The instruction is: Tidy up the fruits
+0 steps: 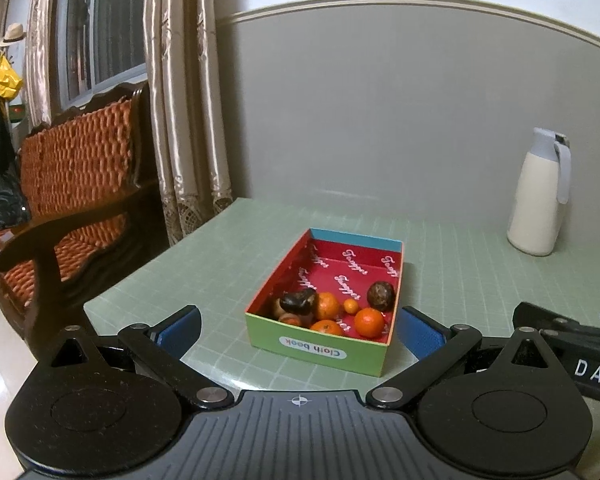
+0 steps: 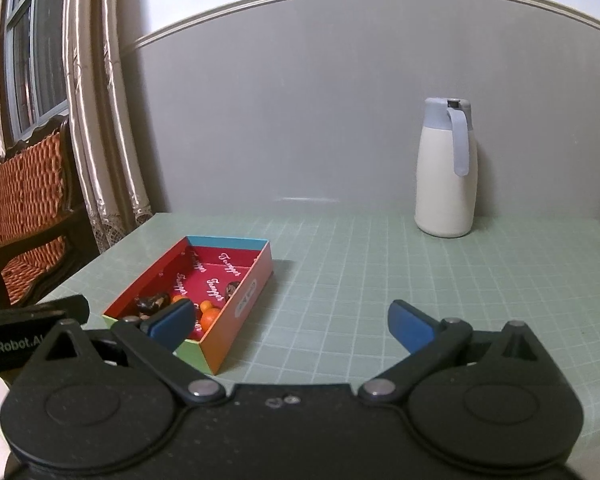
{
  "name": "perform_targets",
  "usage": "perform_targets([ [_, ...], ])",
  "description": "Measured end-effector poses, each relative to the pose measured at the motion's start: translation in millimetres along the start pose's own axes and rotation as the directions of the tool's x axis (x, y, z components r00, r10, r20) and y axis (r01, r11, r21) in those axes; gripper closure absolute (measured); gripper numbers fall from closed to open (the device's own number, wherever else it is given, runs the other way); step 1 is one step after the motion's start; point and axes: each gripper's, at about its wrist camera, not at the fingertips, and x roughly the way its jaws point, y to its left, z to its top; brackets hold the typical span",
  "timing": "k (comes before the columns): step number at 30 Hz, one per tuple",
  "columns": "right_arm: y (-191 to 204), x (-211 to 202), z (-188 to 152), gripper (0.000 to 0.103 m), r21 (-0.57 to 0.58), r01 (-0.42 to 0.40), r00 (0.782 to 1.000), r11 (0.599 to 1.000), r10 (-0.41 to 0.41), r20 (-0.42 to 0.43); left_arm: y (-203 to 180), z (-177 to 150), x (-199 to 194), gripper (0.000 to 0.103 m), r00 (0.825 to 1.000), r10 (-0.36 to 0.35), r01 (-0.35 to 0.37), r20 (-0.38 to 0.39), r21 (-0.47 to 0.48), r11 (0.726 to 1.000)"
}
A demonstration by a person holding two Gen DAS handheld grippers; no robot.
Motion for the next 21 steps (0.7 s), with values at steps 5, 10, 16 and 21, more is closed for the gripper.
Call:
perform_targets([
  [5,1.4,0.5,0.2,0.000,0.001,0.002,1.000,1.000,-0.002,-0.003,-2.1,-1.8,3.0,0.000,1.000,0.003,-0.003,-0.002,0.010,1.000],
  [10,2.8,2.3,-0.4,0.000,-0.002,0.005,1.000,1.000,-0.005,-0.006,-1.6,-2.9,4.8,0.000,1.000,-0.003,0.003,0.004,0.007,1.000],
  [16,4.7,3.0,-1.1,0.000,-0.008,0.013,1.000,1.000,-0.013,-0.004,-2.0,-4.0,6.4,0.000,1.000,-0.005,0.005,0.003,0.008,1.000],
  [21,5.0,5.3,-3.4,0.000,-0.024,0.042,0.999,0.999,-0.042,0.002,-1.4,-4.7,7.6,0.000,1.000,-0.008,0.008,0.002,0.009,1.000],
])
